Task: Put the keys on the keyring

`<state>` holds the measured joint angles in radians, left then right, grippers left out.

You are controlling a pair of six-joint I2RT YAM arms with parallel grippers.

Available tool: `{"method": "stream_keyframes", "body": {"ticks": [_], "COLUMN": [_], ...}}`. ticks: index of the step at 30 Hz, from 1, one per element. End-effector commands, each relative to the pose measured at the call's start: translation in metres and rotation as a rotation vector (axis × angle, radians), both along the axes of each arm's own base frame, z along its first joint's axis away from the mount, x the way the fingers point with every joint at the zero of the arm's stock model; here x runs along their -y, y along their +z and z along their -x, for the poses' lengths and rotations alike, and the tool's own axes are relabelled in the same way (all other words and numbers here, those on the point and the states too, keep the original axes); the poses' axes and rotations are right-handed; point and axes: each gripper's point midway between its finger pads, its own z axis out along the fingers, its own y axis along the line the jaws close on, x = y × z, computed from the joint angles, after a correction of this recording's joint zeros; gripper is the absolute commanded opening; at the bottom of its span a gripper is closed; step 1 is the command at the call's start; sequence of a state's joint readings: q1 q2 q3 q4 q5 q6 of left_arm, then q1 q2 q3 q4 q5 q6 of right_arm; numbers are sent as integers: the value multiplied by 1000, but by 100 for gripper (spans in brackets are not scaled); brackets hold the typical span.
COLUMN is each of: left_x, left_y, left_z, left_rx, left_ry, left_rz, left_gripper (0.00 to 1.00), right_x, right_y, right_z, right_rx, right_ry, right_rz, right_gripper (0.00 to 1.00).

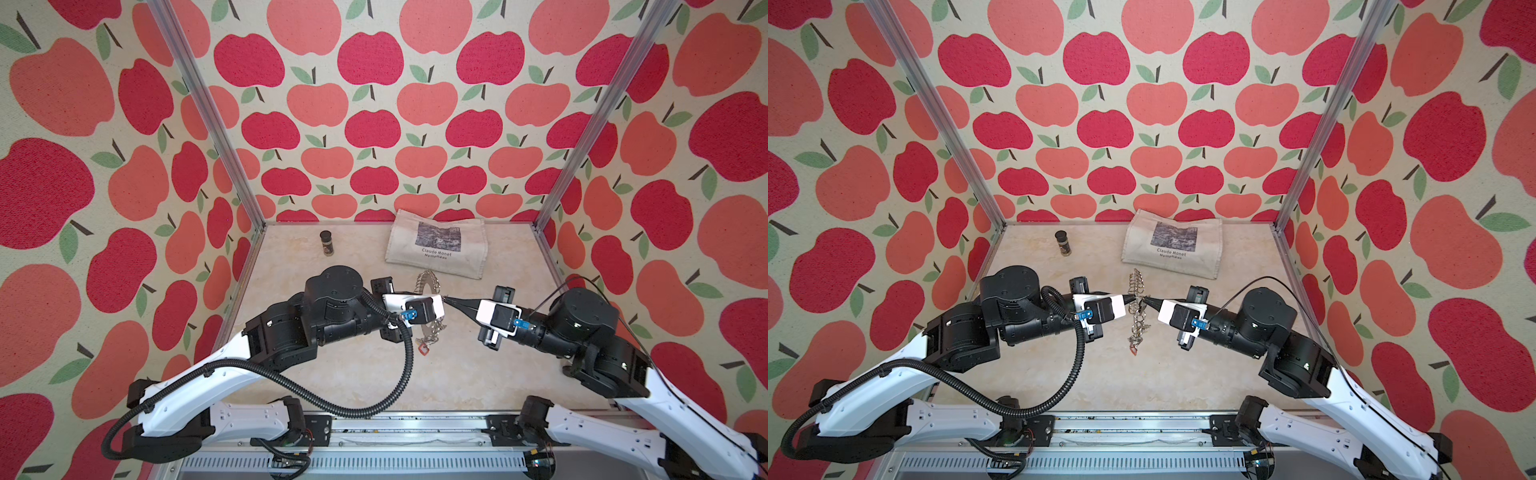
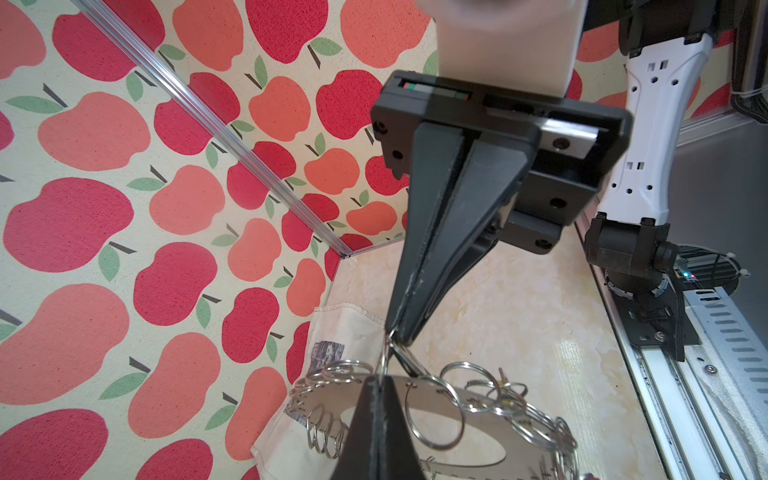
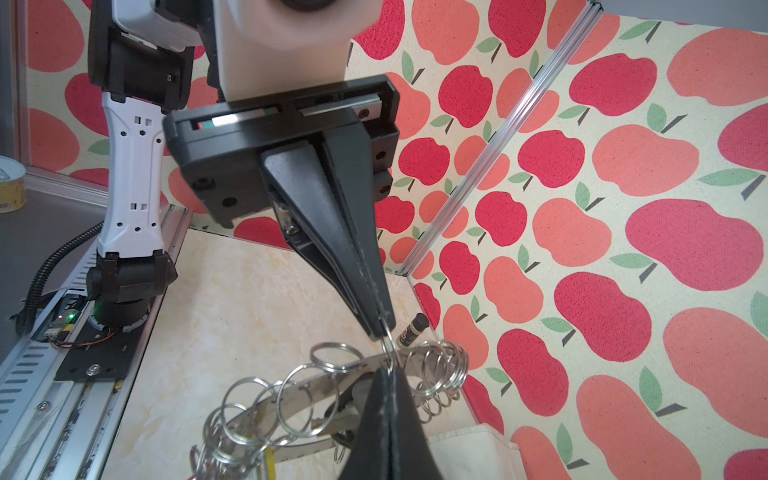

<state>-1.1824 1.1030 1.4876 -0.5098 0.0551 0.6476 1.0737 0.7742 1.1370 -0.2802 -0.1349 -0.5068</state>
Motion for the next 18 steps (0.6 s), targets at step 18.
{"method": "stream_keyframes", "body": {"ticks": [18], "left_x": [3], "left_y": [3], "left_z": [-4], "left_rx": [-54], "left_ry": [9], "left_rz": [-13], "left_gripper": [0], "right_x": [-1], "right_y": [17], "right_z": [16], "right_rx": [139], "right_ry": [38], "right_rz": [-12], "right_gripper": [0]}}
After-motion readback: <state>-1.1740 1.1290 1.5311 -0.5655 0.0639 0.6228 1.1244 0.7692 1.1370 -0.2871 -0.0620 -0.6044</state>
